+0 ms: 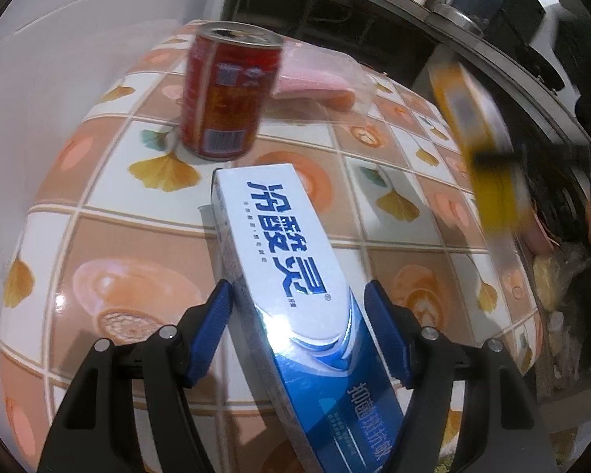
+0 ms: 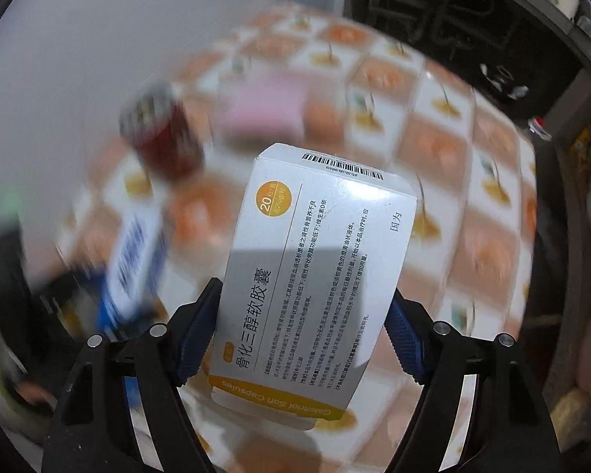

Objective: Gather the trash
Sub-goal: 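Hold the toothpaste box with the left tool while the right tool grasps and lifts the medicine box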

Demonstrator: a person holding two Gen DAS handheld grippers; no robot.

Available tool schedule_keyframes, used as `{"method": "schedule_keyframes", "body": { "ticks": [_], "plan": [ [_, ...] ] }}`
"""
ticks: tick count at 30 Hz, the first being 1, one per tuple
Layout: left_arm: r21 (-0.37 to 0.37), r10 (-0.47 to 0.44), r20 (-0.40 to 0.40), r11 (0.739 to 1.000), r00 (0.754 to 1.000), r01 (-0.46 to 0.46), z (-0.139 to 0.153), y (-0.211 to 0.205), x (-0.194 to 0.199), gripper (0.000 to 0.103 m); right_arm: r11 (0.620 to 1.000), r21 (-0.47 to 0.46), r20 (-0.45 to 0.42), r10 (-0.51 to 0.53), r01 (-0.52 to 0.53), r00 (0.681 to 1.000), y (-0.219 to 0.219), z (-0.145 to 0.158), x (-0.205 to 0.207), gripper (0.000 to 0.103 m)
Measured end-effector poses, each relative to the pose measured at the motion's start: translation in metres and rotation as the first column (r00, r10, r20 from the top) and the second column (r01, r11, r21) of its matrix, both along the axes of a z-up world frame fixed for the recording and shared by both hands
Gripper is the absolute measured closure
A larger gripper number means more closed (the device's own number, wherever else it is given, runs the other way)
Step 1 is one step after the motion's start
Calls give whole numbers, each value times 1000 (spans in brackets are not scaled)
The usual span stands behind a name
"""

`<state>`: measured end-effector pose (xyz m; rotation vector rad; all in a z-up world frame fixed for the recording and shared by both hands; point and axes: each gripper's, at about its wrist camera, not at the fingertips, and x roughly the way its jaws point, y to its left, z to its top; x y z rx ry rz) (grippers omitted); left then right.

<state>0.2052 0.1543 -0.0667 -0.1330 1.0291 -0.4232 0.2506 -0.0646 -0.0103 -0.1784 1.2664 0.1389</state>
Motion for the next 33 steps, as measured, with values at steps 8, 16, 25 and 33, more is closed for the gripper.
{"method": "schedule_keyframes", "body": {
  "ticks": [8,16,25,33],
  "plan": [
    [51,-131,5,990,991,130,0,-41,-5,34,994,-73,14,-78,78,997,-24,-34,-53,29],
    [188,-164,-14,968,986,164,0,-60,-12,30,990,6,41,-142,142,989,-39,-50,-65,26],
    [306,-162,1,940,987,154,-5,-66,-19,29,980,83,26,-185,182,982,-46,-63,-79,23],
    [323,-138,15,938,990,126,-4,-68,-22,35,981,47,83,-190,186,978,-43,-69,-93,24]
  ]
}}
